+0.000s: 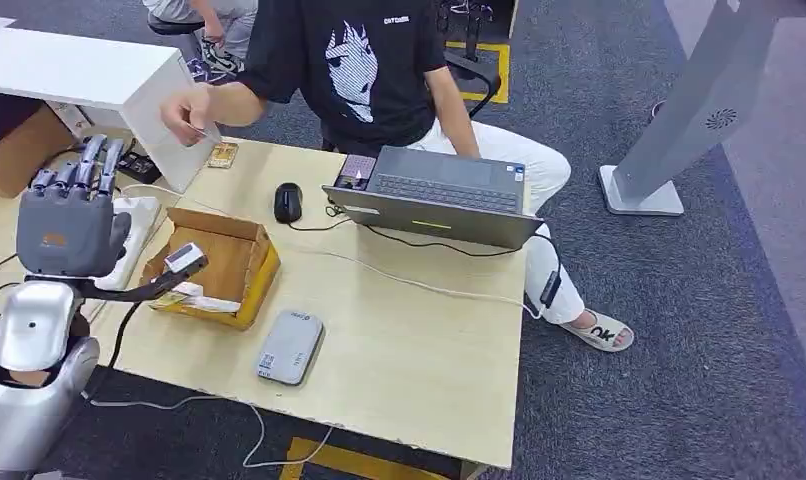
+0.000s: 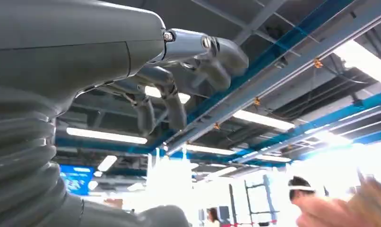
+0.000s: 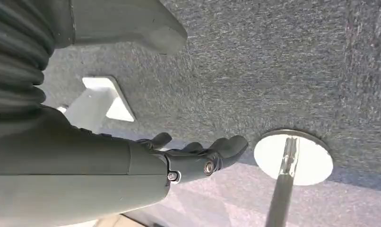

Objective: Pass the card to the sensor for recognition and then transmit it.

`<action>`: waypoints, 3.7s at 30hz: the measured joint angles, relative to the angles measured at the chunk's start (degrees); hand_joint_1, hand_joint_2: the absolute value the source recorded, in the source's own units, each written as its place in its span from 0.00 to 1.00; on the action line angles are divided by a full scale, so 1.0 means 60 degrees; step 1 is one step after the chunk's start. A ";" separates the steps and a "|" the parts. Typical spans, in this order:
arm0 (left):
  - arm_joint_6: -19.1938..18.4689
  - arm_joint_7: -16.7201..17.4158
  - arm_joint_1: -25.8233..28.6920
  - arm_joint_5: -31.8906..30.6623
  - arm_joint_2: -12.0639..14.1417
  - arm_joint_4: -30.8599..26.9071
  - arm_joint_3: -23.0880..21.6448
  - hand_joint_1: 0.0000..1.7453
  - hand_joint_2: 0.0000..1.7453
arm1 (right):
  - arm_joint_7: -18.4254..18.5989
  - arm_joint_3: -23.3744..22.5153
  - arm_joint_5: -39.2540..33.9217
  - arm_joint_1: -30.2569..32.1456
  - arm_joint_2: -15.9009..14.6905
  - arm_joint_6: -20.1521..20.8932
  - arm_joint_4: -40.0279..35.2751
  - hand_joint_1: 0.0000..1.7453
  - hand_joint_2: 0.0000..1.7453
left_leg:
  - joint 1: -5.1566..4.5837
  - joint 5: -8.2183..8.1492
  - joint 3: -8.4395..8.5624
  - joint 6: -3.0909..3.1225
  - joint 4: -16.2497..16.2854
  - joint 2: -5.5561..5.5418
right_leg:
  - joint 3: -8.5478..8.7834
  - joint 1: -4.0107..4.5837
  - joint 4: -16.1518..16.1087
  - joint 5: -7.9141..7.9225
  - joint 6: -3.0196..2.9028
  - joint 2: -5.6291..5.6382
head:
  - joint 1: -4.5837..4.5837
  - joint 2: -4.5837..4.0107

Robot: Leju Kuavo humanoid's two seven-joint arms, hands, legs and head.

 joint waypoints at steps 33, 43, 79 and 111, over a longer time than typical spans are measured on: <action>-0.1308 -0.0681 0.5401 0.2234 -0.0412 -0.4241 0.1206 0.00 1.00 | 0.2839 0.1994 -0.4271 0.0976 0.0000 -0.0164 -0.0620 0.00 1.00 | 0.0000 -0.0010 -0.0002 -0.0001 -0.0003 -0.0033 | -0.0014 -0.0003 -0.0009 -0.0026 0.0013 -0.0036 | 0.0000 0.0000; -0.2255 -0.0550 0.5556 0.2357 -0.0561 -0.4307 0.1476 0.00 1.00 | 0.3679 0.4667 -0.5093 0.2282 0.0004 -0.0324 -0.1895 0.00 1.00 | -0.0002 -0.0007 0.0006 0.0000 -0.0005 -0.0031 | -0.0003 -0.0005 -0.0008 -0.0024 0.0011 -0.0029 | 0.0000 0.0000; -0.2761 0.0065 0.3645 0.1228 -0.0623 -0.0974 0.1457 0.00 1.00 | 0.2310 0.4084 -0.2350 0.1853 0.0004 0.0375 -0.2109 0.00 1.00 | -0.0002 -0.0005 0.0008 0.0002 -0.0002 -0.0031 | -0.0005 -0.0006 -0.0008 -0.0022 0.0010 -0.0028 | 0.0000 0.0000; -0.2069 0.0102 0.1611 0.0026 -0.1333 0.1762 -0.0579 0.00 1.00 | 0.0255 0.1876 0.0790 0.0900 0.0000 0.0098 -0.0718 0.00 1.00 | -0.0002 -0.0003 0.0005 0.0002 -0.0001 -0.0036 | 0.0019 -0.0005 -0.0006 -0.0017 0.0010 -0.0031 | -0.0004 0.0000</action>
